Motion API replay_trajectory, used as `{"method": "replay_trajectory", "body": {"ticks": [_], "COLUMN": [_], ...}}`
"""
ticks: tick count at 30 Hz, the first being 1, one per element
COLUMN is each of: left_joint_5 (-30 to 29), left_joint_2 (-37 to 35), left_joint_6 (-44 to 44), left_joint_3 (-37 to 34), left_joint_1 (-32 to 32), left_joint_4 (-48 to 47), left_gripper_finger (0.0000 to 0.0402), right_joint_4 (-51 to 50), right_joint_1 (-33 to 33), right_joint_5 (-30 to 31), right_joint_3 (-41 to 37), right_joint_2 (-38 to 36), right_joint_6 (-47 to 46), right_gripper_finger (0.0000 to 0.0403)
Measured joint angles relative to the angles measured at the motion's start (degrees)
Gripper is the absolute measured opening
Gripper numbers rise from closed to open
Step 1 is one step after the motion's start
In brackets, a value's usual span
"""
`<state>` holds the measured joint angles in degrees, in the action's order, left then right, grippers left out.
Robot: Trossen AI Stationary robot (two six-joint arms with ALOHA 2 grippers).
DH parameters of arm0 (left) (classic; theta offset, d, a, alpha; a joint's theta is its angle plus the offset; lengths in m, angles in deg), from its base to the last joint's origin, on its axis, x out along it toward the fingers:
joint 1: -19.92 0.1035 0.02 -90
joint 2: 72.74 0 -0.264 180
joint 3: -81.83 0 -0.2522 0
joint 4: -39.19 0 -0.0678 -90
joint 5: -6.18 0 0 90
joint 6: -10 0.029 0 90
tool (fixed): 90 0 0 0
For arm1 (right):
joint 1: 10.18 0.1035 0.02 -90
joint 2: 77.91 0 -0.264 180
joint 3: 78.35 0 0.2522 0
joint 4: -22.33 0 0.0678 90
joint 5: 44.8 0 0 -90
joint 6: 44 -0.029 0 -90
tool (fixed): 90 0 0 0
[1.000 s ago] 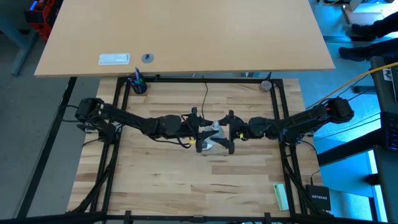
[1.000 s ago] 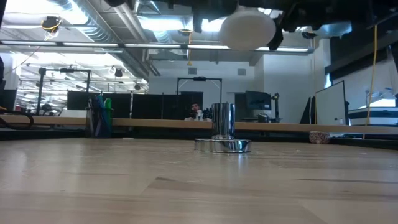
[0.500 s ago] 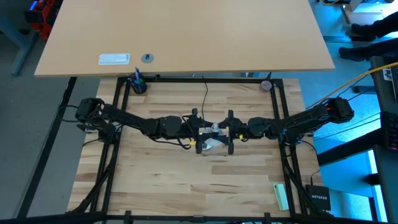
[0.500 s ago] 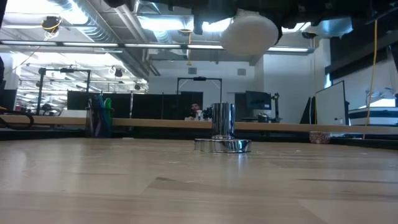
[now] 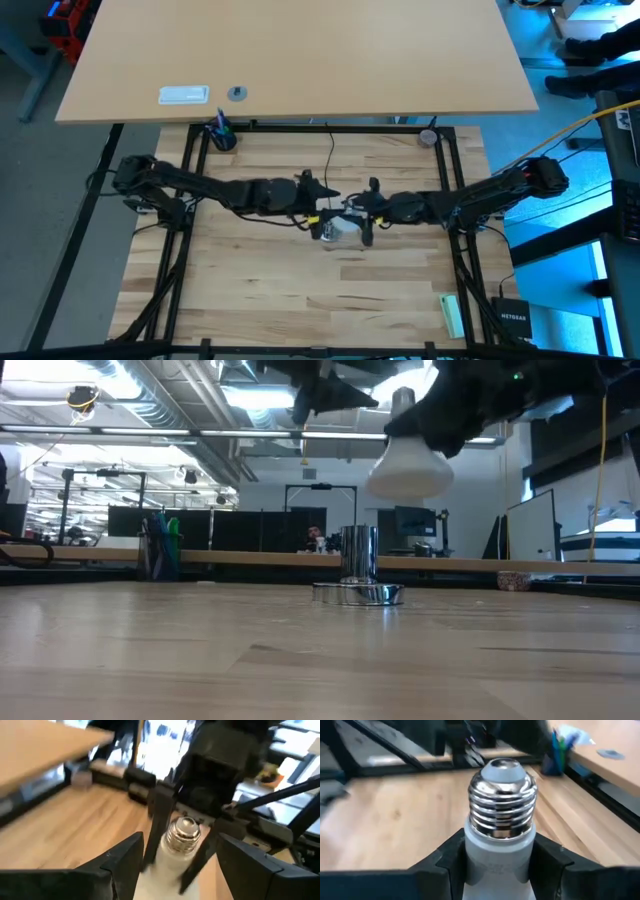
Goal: Screw lightbulb
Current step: Insert the lightbulb on the lamp
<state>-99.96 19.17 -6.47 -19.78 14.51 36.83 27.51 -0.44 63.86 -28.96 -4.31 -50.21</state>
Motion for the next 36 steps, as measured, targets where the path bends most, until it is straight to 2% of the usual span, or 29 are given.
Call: {"method": "replay_trajectory", "body": {"ticks": [5, 8, 13, 18, 23, 32, 36], "left_joint_5": [-1.02, -2.13, -3.63, -3.58, -3.50, -3.19, -3.14], "left_joint_2": [0.21, 0.21, 1.42, 4.51, 4.39, 4.28, 4.21], "left_joint_6": [-3.68, -4.89, -6.91, -7.51, -8.65, -7.49, -4.96], "left_joint_3": [1.00, 1.00, 1.00, 0.97, 0.93, 0.93, 0.93], "left_joint_1": [0.30, 0.59, 1.51, 1.90, 2.73, 3.23, 3.17], "left_joint_4": [-0.87, -2.68, -4.93, -5.36, -7.05, -7.44, -7.44], "left_gripper_finger": [0.0237, 0.0237, 0.0237, 0.0237, 0.0235, 0.0172, 0.0130], "right_joint_4": [-10.63, -14.71, -17.60, -17.26, -18.07, -19.07, -19.09], "right_joint_1": [0.02, 0.02, 0.04, 0.04, -0.02, -0.04, -0.02], "right_joint_5": [6.09, 7.34, 7.41, 7.50, 8.04, 8.17, 7.95], "right_joint_3": [5.42, 8.37, 11.37, 11.73, 11.73, 11.73, 11.73], "right_joint_2": [3.69, 6.54, 9.35, 9.55, 9.55, 9.55, 9.55], "right_joint_6": [-1.31, -2.01, -2.41, -2.46, -2.52, -2.65, -2.72], "right_gripper_finger": [0.0163, 0.0163, 0.0163, 0.0163, 0.0163, 0.0163, 0.0163]}}
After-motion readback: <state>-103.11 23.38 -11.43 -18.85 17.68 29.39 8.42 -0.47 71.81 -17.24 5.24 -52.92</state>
